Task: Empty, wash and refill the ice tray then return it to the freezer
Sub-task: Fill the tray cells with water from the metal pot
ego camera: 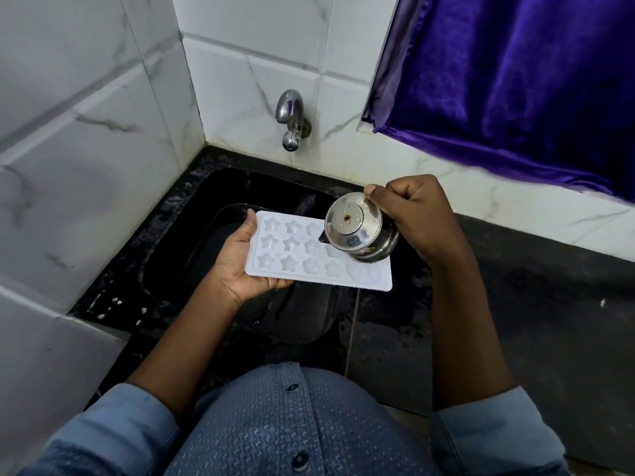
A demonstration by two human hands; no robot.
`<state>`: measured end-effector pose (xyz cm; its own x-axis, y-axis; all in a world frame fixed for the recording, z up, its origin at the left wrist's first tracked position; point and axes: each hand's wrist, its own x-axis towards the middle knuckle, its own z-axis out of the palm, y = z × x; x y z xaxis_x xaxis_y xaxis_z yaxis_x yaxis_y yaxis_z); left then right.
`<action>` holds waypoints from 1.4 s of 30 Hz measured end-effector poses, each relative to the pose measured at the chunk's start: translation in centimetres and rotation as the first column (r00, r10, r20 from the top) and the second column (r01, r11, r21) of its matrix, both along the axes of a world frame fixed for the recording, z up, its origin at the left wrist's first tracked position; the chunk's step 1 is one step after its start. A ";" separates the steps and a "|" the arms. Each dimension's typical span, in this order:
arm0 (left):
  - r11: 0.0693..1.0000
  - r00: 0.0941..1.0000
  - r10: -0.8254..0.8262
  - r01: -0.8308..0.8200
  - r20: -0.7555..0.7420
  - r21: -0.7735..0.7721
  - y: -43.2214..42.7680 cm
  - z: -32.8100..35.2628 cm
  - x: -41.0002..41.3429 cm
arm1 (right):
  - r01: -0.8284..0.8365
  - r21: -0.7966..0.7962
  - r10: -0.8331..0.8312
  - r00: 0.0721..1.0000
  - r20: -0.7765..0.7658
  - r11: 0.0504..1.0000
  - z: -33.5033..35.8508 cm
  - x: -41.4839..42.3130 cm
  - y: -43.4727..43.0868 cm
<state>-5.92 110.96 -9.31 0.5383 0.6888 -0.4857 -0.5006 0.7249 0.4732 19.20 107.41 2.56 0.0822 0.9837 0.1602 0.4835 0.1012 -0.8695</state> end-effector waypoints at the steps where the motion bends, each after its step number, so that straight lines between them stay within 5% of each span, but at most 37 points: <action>1: 1.000 1.000 0.001 -0.001 -0.004 -0.002 0.0 0.0 0.0 | 0.001 0.001 -0.001 1.000 0.003 1.000 0.0 0.0 0.0; 42: 0.999 0.999 -0.030 0.029 0.037 0.035 0.7 -2.3 1.5 | -0.007 0.007 0.007 1.000 0.028 1.000 -0.8 -0.9 0.8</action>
<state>-4.43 111.67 -11.59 0.5760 0.6882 -0.4411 -0.4967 0.7232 0.4798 18.28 108.17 1.72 0.0709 0.9829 0.1698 0.5069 0.1111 -0.8548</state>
